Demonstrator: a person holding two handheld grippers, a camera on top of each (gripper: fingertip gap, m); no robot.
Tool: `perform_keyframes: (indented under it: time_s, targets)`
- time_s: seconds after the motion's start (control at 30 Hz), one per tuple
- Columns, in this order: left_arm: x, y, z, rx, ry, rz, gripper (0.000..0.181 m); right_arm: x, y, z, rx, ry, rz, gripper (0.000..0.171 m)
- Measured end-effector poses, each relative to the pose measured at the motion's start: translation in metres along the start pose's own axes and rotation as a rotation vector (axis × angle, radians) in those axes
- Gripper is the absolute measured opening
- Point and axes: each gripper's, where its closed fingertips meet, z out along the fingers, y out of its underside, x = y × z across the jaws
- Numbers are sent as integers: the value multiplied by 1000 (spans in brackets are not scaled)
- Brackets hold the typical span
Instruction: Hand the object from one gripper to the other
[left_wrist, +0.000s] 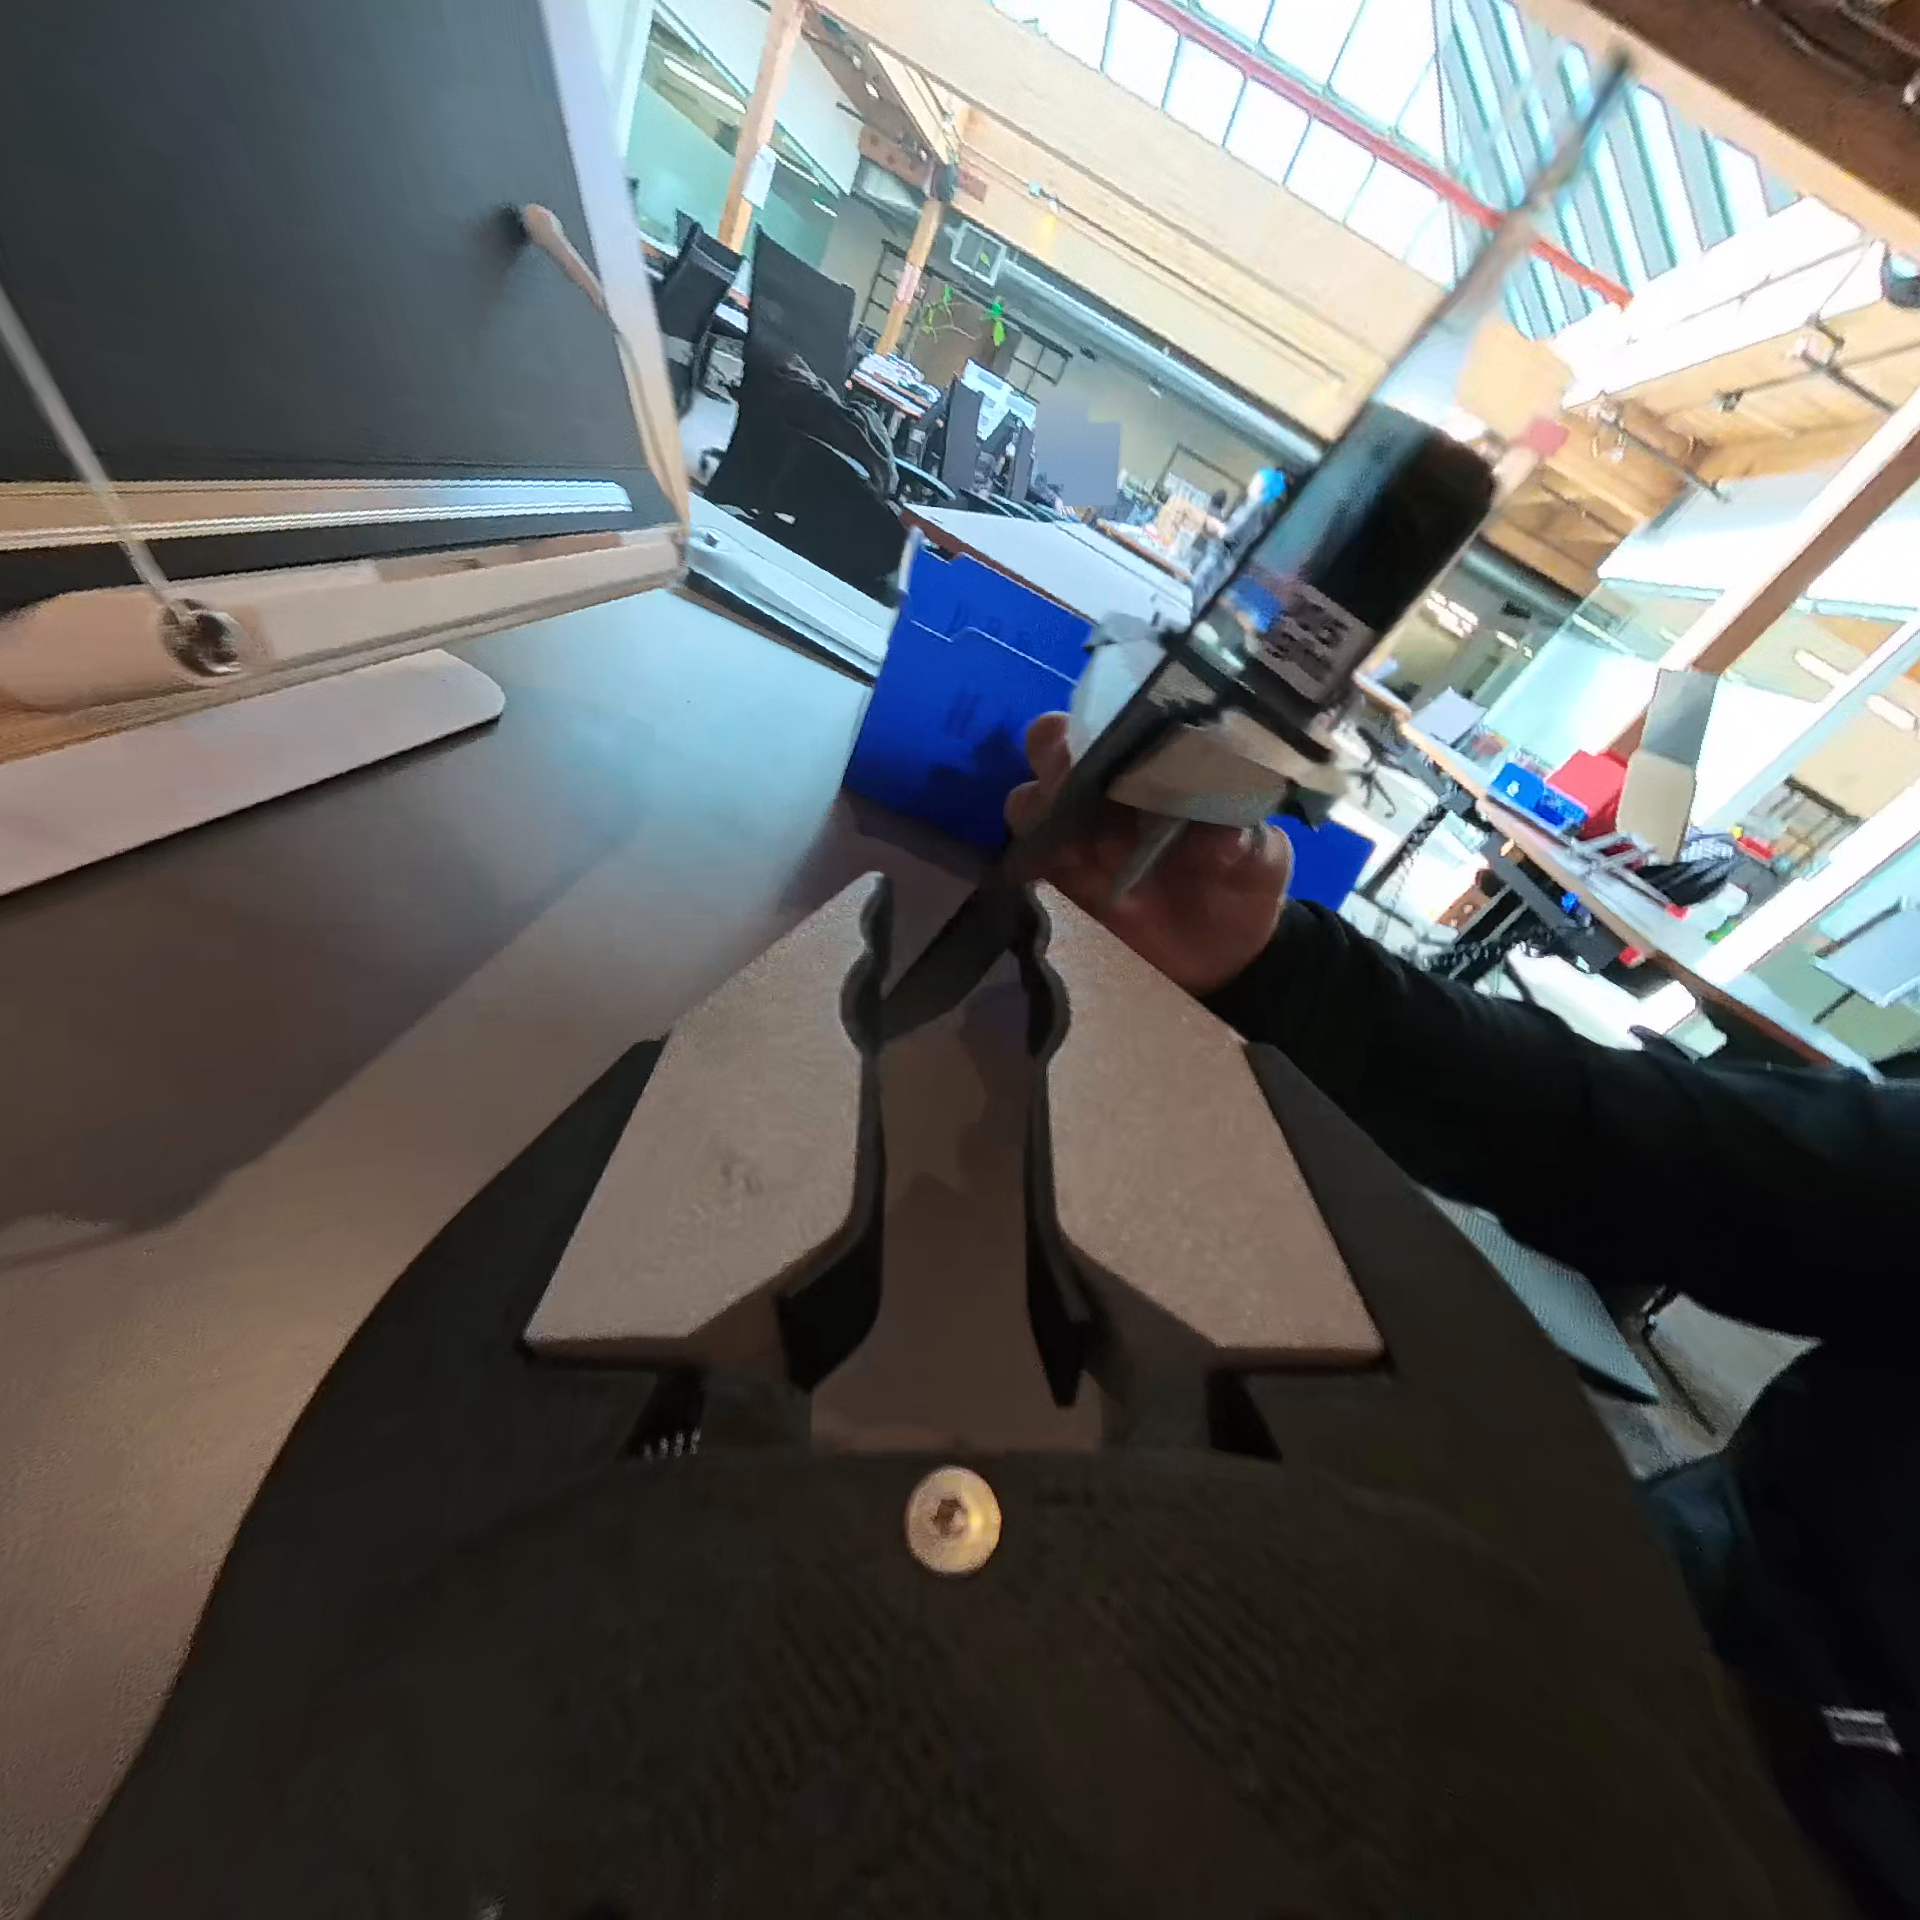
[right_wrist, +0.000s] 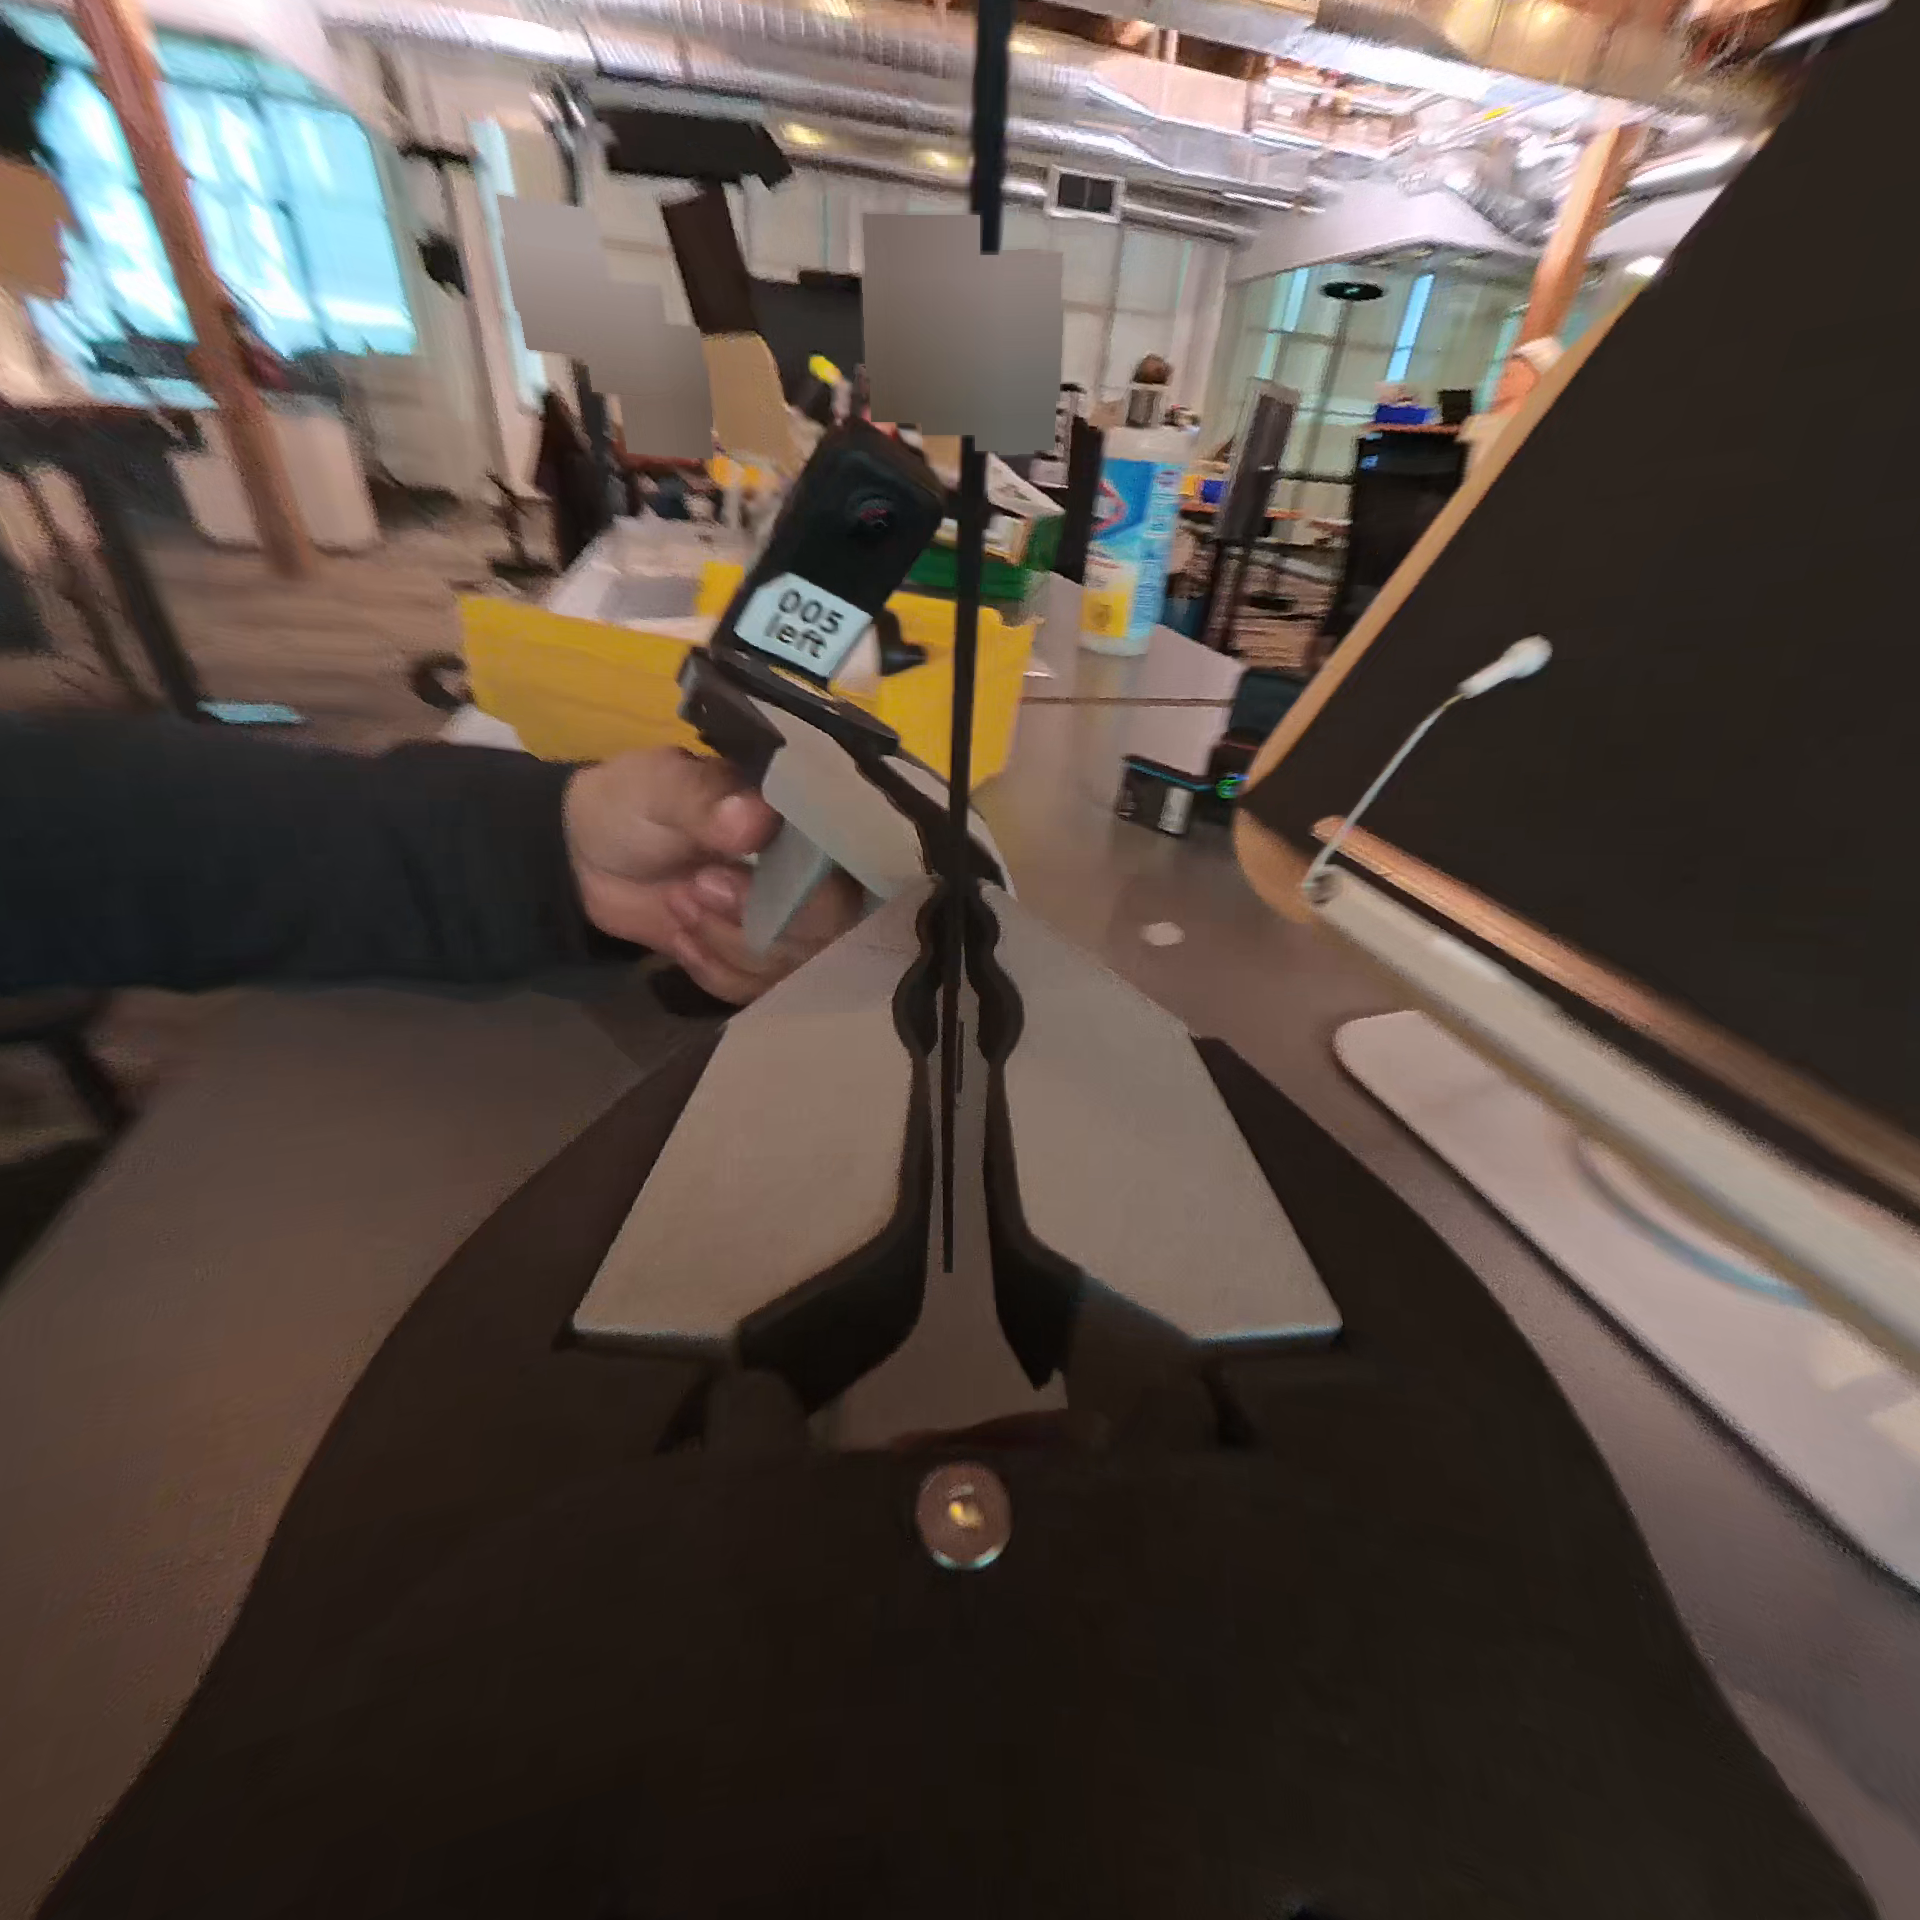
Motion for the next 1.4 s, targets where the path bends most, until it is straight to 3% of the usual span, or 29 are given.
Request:
perform_keyframes:
  time_s: [0.1,0.2,0.33,0.47,0.67,0.73,0.77,0.83,0.97,1.0,1.07,1.17,1.27,1.4]
  targets:
    - [-15,-10,-8,64,-56,-52,24,17,-1,-6,-100,233,-275,0]
    - [-28,-16,-17,102,-101,-125,26,32,-3,-16,-251,485,-724,0]
    - [-21,-18,-23,116,22,-259,26,31,8,-7,-412,581,-1147,0]
    - [6,0,-17,-11,257,-411,36,33,18,1,-506,621,-1358,0]
    - [28,33,-3,-203,323,-381,44,30,38,11,-639,579,-1480,0]
    - [37,42,1,-251,334,-334,37,31,46,12,-676,564,-1481,0]
    - [38,45,3,-264,324,-290,21,31,49,13,-687,553,-1475,0]
    - [35,48,6,-277,275,-201,18,32,55,14,-696,538,-1449,6]
    - [17,38,1,-257,114,20,7,39,52,11,-641,577,-1384,61]
    - [6,36,-2,-262,30,86,5,40,51,9,-622,579,-1361,67]
    - [-21,30,-12,-285,-181,271,0,43,51,3,-605,583,-1334,63]
    - [-41,21,-27,-357,-407,574,0,48,57,-6,-623,565,-1249,41]
    - [-54,12,-37,-431,-618,866,0,45,54,-6,-583,566,-1145,45]
    - [-49,11,-30,-502,-700,1204,0,36,54,0,-550,540,-1116,42]
